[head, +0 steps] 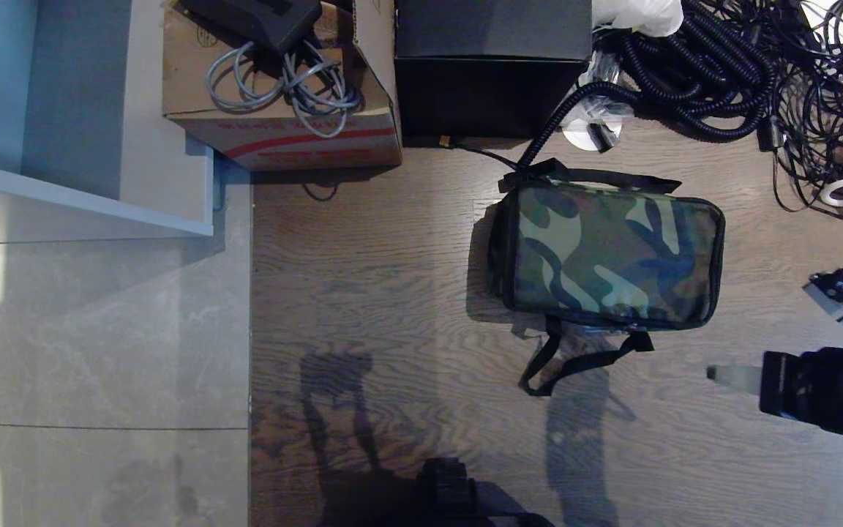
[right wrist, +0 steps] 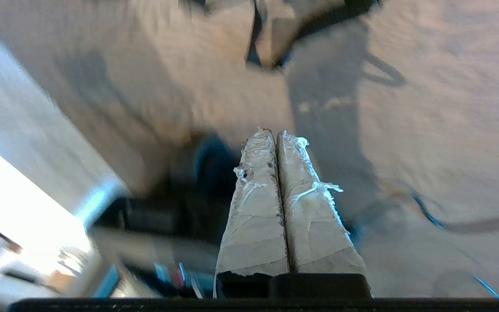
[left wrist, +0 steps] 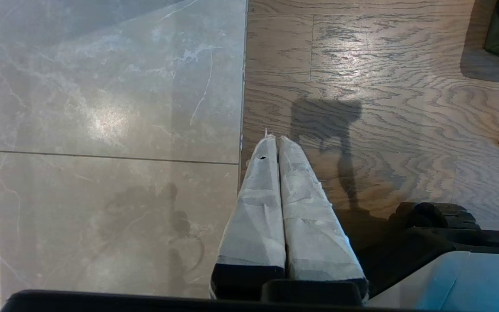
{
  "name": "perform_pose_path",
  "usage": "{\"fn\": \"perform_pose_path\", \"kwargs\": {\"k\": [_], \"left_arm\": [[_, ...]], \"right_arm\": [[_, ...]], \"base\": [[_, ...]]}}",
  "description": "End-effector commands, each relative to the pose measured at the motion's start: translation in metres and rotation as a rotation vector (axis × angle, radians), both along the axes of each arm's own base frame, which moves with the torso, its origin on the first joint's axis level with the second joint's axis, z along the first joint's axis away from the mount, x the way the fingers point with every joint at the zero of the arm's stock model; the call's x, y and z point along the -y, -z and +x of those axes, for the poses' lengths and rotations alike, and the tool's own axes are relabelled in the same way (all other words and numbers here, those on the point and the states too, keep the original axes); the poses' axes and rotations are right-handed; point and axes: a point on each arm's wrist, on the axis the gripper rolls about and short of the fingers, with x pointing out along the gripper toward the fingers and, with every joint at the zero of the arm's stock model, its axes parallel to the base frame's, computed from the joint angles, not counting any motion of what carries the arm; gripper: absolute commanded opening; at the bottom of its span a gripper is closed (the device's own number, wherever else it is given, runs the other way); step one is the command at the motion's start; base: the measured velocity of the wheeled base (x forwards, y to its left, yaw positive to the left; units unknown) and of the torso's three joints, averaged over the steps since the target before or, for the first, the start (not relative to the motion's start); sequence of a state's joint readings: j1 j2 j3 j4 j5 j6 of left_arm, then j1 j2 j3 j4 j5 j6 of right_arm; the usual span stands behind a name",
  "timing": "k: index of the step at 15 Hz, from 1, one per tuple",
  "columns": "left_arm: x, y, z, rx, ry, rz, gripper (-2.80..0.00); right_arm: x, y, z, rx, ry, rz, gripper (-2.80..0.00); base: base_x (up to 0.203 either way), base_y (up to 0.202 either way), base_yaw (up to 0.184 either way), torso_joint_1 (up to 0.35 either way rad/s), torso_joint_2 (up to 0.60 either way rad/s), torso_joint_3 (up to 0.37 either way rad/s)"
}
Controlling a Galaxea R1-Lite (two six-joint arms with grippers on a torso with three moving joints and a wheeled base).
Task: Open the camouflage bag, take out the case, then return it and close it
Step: Open the top of the storage box
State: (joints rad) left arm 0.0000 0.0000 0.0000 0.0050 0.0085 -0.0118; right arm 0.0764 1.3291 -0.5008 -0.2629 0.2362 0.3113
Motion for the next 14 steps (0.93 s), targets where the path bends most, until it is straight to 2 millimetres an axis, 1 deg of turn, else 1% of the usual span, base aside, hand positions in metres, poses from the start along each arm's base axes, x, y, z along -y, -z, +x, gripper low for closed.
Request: {"fn": "perform_pose_path", "kwargs": {"k": [1, 4, 5, 7, 12, 14], "left_arm": [[0.000, 0.000, 0.000, 0.000, -0.001, 0.000, -2.80], [0.000, 0.000, 0.000, 0.000, -0.001, 0.000, -2.80], [0.000, 0.000, 0.000, 0.000, -0.001, 0.000, -2.80], [0.000, 0.000, 0.000, 0.001, -0.001, 0.000, -2.80], [0.000, 0.000, 0.000, 0.000, -0.001, 0.000, -2.80], [0.000, 0.000, 0.000, 0.000, -0.001, 0.000, -2.80]], "right_arm": [[-0.004, 0.041, 0.050, -0.042, 0.014, 0.025, -2.80], [-0.006, 0.066, 0.081, 0.014, 0.025, 0.046, -2.80], [-0.007, 0.073, 0.088, 0.024, 0.026, 0.046, 0.00], [-0.008, 0.087, 0.098, 0.025, 0.028, 0.040, 0.00], [-0.009, 0.113, 0.109, -0.019, 0.029, 0.041, 0.00], [-0.010, 0.116, 0.114, -0.003, 0.031, 0.049, 0.00]], "base": [[0.000, 0.000, 0.000, 0.000, 0.00, 0.000], [0.000, 0.000, 0.000, 0.000, 0.00, 0.000], [0.000, 0.000, 0.000, 0.000, 0.00, 0.000], [0.000, 0.000, 0.000, 0.000, 0.00, 0.000], [0.000, 0.000, 0.000, 0.000, 0.00, 0.000], [0.000, 0.000, 0.000, 0.000, 0.00, 0.000]]}}
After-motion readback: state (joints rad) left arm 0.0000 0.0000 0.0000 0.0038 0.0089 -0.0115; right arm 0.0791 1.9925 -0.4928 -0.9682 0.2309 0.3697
